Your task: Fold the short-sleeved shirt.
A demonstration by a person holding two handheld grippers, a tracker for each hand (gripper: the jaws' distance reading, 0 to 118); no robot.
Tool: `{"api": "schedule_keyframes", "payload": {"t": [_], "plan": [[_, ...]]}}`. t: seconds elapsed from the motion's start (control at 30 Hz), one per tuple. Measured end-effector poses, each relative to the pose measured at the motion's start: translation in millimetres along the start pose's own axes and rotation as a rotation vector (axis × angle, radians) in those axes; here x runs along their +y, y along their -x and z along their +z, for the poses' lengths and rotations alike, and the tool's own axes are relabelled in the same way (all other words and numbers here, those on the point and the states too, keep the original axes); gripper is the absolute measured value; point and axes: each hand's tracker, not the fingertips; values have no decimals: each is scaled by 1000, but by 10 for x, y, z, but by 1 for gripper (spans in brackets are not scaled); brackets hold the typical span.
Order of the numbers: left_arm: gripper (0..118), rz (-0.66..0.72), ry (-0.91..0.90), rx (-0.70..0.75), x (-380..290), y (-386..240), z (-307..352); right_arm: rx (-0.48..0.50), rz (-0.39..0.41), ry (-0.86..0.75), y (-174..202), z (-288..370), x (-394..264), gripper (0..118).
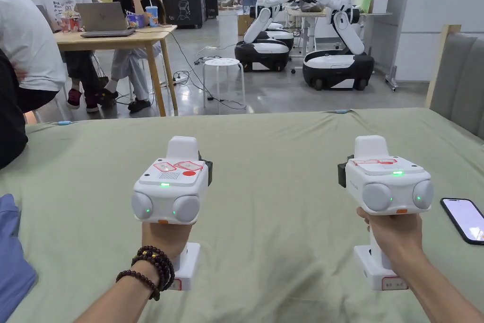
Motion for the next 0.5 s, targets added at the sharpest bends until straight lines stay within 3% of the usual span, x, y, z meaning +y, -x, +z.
{"api": "schedule_keyframes", "payload": {"t": [0.27, 0.4, 0.5], "plan": [[0, 2, -3, 18, 0, 138, 116, -2, -1, -13, 87, 61, 30, 0], [0, -29, 2, 75, -80, 499, 244, 63, 13, -33, 414, 45, 125, 0], [0, -14, 18, 162, -147, 938, 433, 171, 19, -58, 860, 11, 183, 0]]}}
